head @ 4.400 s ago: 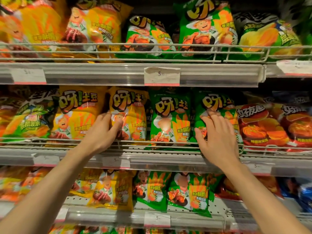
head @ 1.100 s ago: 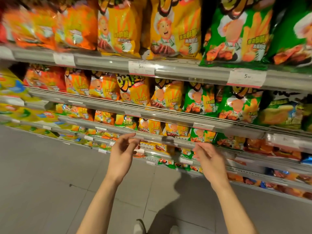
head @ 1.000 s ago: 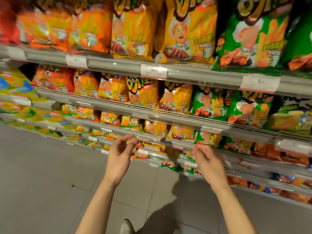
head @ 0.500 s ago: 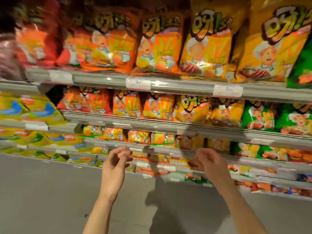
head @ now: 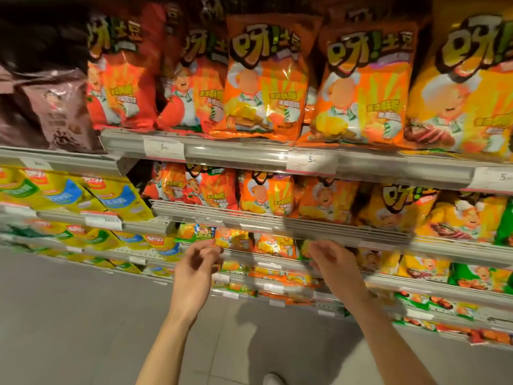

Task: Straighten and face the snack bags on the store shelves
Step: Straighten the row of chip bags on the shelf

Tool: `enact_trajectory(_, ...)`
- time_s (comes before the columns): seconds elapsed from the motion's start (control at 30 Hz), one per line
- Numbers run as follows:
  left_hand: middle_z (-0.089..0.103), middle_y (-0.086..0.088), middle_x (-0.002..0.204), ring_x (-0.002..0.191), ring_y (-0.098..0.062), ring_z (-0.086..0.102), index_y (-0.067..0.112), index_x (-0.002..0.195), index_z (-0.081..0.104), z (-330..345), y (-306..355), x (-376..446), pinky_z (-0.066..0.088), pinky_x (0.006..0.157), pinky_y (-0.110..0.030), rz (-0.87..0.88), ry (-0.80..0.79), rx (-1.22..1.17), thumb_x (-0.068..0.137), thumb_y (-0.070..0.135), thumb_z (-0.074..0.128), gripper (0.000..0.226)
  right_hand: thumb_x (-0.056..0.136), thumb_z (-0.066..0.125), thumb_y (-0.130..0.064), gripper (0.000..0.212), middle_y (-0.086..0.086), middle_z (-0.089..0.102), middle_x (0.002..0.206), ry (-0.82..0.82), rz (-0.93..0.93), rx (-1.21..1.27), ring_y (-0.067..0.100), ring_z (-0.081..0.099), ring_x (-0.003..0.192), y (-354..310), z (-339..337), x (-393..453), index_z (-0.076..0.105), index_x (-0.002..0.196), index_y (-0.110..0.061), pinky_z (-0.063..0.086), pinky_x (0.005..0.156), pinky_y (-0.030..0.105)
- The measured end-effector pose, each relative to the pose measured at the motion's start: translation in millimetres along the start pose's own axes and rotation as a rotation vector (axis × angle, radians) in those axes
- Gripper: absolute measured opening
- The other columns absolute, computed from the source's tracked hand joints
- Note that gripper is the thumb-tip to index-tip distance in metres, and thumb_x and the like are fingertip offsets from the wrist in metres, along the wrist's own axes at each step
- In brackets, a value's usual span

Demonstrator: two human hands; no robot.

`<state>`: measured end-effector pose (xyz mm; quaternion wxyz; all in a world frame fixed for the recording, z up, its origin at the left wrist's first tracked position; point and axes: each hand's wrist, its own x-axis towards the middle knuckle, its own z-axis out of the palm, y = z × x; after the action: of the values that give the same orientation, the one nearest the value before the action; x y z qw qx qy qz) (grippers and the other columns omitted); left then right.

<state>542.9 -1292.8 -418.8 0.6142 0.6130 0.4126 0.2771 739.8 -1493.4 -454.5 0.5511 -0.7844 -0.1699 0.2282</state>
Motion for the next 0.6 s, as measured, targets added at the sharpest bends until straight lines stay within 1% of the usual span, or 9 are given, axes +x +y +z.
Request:
enact_trajectory(0.1,0.078,0.0,0.097,0.087,-0.016,0.076,0.021,0.11,0.07,-16,6,24,0.056,0.083,-0.034,0.01,0.026,0.02,0.099,0.013,0.064,0.015,0.098,0.067,-0.03,0.005,-0.012,0.076,0.086,-0.013,-0.007,-0.019,0.006,0.072,0.081,-4,23,17,0.07,0.097,-0.034,0.055,0.077,0.025)
enact_trajectory(0.17,0.078,0.0,0.099,0.087,-0.015,0.076,0.021,0.11,0.07,-26,4,40,0.056,0.083,-0.033,0.013,0.027,0.041,0.099,0.013,0.064,0.015,0.098,0.068,-0.028,0.006,-0.011,0.076,0.088,-0.011,-0.005,-0.037,0.004,0.072,0.08,-5,36,26,0.07,0.096,-0.033,0.054,0.074,0.02)
enact_trajectory(0.3,0.077,0.0,0.097,0.087,-0.015,0.076,0.019,0.111,0.071,-58,-5,60,0.055,0.078,-0.028,-0.009,-0.026,0.056,0.098,0.013,0.065,0.016,0.099,0.067,-0.026,0.006,-0.007,0.075,0.084,0.006,0.046,-0.074,0.011,0.071,0.079,-5,61,22,0.072,0.097,-0.024,0.052,0.074,0.027)
enact_trajectory(0.33,0.077,0.0,0.095,0.087,-0.016,0.076,0.019,0.112,0.071,-67,-9,66,0.054,0.078,-0.027,-0.02,-0.035,0.062,0.097,0.013,0.066,0.016,0.099,0.067,-0.025,0.006,-0.007,0.074,0.082,0.026,0.055,-0.091,0.01,0.07,0.078,-5,67,20,0.072,0.096,-0.022,0.052,0.073,0.027)
enact_trajectory(0.37,0.077,0.0,0.093,0.087,-0.016,0.076,0.019,0.112,0.072,-77,-13,74,0.055,0.076,-0.025,-0.025,-0.041,0.059,0.097,0.013,0.067,0.017,0.099,0.067,-0.024,0.008,-0.009,0.073,0.078,0.049,0.057,-0.09,0.005,0.068,0.073,-6,73,17,0.071,0.093,-0.023,0.051,0.07,0.024)
enact_trajectory(0.43,0.077,-0.001,0.091,0.086,-0.016,0.075,0.02,0.11,0.072,-96,-19,90,0.056,0.072,-0.021,-0.011,-0.078,0.061,0.097,0.013,0.066,0.016,0.1,0.064,-0.017,0.018,-0.011,0.069,0.07,0.097,0.064,-0.076,-0.001,0.063,0.063,-10,87,6,0.067,0.086,-0.026,0.047,0.062,0.012)
enact_trajectory(0.47,0.077,-0.003,0.091,0.086,-0.017,0.075,0.021,0.109,0.072,-104,-21,100,0.057,0.072,-0.021,-0.008,-0.107,0.078,0.098,0.011,0.064,0.017,0.101,0.063,-0.013,0.02,-0.011,0.069,0.073,0.131,0.081,-0.081,-0.001,0.064,0.067,-12,94,1,0.067,0.087,-0.026,0.046,0.062,0.008)
enact_trajectory(0.53,0.077,-0.004,0.089,0.09,-0.016,0.074,0.022,0.106,0.071,-119,-24,115,0.057,0.08,-0.027,-0.032,-0.152,0.102,0.099,0.009,0.062,0.018,0.1,0.062,-0.006,0.02,-0.008,0.071,0.083,0.21,0.121,-0.073,0.005,0.066,0.078,-17,108,-11,0.069,0.091,-0.023,0.046,0.068,0.006)
enact_trajectory(0.6,0.077,-0.001,0.088,0.093,-0.013,0.074,0.019,0.107,0.071,-132,-24,130,0.056,0.086,-0.031,-0.028,-0.204,0.11,0.099,0.008,0.061,0.017,0.099,0.061,-0.005,0.018,-0.004,0.074,0.087,0.274,0.138,-0.042,0.003,0.068,0.081,-23,121,-24,0.072,0.096,-0.02,0.049,0.079,0.013)
